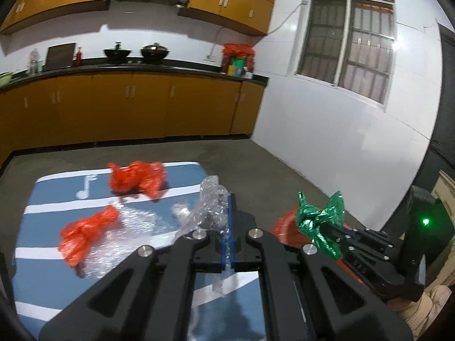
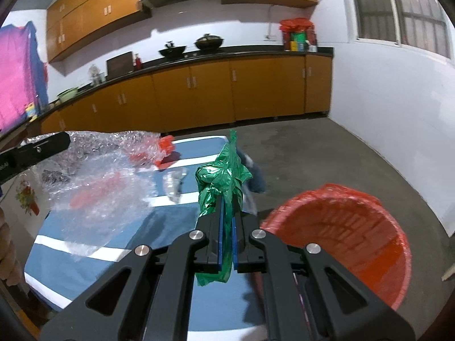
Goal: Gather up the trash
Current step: 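Carry the bubble wrap and green bag over the wastebasket with both grippers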
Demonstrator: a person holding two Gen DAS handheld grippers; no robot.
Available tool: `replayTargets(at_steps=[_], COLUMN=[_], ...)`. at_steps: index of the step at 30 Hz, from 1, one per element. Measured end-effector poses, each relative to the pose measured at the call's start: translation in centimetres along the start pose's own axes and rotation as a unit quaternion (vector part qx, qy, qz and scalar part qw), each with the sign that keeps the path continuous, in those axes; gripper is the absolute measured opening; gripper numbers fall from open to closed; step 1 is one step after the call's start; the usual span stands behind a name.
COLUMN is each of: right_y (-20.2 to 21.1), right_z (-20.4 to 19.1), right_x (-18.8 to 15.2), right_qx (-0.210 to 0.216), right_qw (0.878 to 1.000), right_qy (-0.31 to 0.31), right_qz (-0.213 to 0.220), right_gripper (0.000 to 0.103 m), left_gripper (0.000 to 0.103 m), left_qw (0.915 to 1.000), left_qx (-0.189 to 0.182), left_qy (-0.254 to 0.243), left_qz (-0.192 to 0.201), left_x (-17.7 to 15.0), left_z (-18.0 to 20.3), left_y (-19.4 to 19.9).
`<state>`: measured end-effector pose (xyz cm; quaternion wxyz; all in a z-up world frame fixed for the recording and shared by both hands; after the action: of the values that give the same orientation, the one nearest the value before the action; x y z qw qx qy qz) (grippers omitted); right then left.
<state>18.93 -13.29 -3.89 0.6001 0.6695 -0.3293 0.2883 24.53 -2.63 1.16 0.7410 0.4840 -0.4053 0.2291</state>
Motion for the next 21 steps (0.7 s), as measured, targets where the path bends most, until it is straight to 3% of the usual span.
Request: replayTargets(at_steps=[9, 21], right_y=[1.7, 4.3], right_z=[4.5, 11.0], right_x=[-0.7, -1.6], right_qx=[-0.032, -0.079], right_qw=[0.999, 0.994], right_qy=[-0.032, -0.074], right_qz=[0.005, 0.006], right_gripper=[0.005, 0.005], left_gripper=[0.003, 0.003], left_qw=[0.9981, 0.9888], left_qx=[-0.055, -0.139], left_qy=[-0.024, -0.047], left_qz=[-0.013, -0.031], left_x=[0.8, 2.0], left_z=[6.1, 15.3], left_y=[-2.0, -5.8])
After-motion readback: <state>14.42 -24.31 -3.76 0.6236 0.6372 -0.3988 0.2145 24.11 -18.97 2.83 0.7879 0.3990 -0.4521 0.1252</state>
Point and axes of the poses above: each gripper's, at about its wrist camera, not at the fingertips, and y roughly against the way its jaws point, z to its right, x to its top, the point moved 4 cm from there along -y, roughly the way its jaws point, and after that the axes turned 6 degrees about -z, right-handed, at the moved point
